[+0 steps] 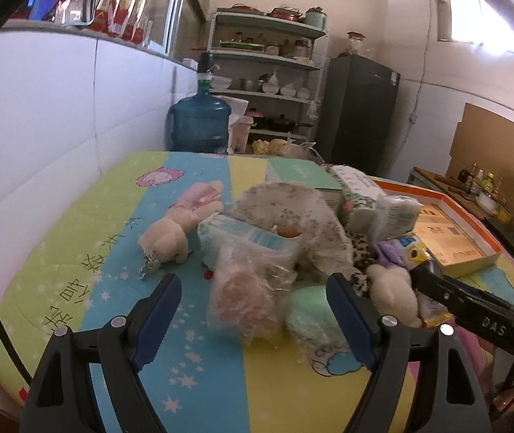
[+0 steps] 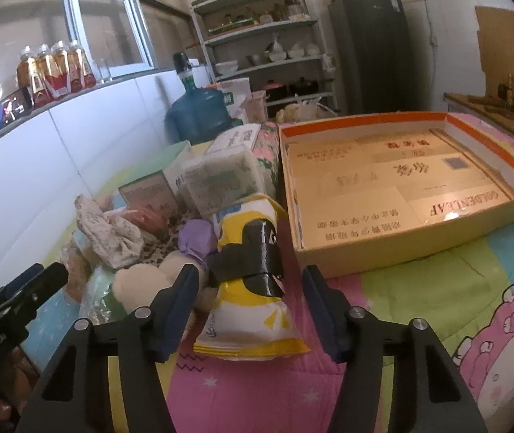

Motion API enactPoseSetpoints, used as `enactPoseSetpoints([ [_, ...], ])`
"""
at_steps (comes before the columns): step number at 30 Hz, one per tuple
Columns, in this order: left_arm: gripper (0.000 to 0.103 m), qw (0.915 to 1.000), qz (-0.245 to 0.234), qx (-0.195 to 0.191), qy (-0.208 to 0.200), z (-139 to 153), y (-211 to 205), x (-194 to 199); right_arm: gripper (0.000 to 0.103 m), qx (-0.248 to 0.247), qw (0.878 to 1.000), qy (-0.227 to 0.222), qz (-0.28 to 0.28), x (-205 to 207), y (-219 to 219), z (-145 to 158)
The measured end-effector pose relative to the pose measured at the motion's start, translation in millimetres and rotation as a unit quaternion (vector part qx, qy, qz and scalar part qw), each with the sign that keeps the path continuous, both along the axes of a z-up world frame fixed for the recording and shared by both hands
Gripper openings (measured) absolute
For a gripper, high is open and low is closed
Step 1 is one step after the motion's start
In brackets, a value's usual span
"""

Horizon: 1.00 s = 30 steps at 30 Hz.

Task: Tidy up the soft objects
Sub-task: 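Grasp the clear bag of pink items with the left gripper while the right grasps the yellow penguin snack bag, then carry the clear bag with the left gripper while the right carries the penguin bag over the box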

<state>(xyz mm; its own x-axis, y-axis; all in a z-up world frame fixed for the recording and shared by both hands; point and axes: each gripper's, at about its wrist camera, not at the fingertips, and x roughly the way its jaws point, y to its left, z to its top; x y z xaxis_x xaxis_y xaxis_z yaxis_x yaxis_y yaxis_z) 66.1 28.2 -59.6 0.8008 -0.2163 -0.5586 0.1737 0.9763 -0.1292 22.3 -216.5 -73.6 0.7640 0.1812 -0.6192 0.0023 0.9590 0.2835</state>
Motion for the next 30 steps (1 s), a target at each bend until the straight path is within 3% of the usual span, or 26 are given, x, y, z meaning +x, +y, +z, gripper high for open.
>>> enactPoseSetpoints([
  [5, 0.083, 0.9999, 0.009, 0.001, 0.010, -7.2, -0.5, 10.1, 0.056, 0.004, 1.000, 0.011, 0.006, 5.5, 1.2, -7.3],
  [7, 0.081, 0.9999, 0.011, 0.000, 0.010, -8.4, -0.1, 13.2, 0.048, 0.008, 1.000, 0.012, 0.008, 6.6, 0.0, -8.6],
  [10, 0.066, 0.9998, 0.007, 0.001, 0.019, -12.9, -1.9, 19.8, 0.046, 0.006, 1.000, 0.012, 0.012, 6.9, -0.1, -9.8],
  [11, 0.056, 0.9997, 0.004, -0.001, 0.025, -15.3, -2.0, 22.0, 0.045, 0.007, 1.000, 0.013, 0.013, 6.8, -0.4, -9.9],
  [12, 0.054, 0.9995, 0.003, -0.006, 0.031, -18.1, -1.2, 24.0, 0.045, 0.008, 1.000, 0.014, 0.015, 6.9, -0.7, -10.0],
  [18, 0.051, 0.9993, -0.002, -0.031, 0.022, -19.3, 7.2, 21.5, 0.042, 0.005, 1.000, 0.020, 0.021, 4.8, -0.7, -9.1],
  [30, 0.050, 0.9991, 0.011, -0.039, -0.014, -3.3, 22.4, -1.0, 0.042, 0.002, 1.000, -0.006, 0.016, -7.8, 1.5, 6.7],
])
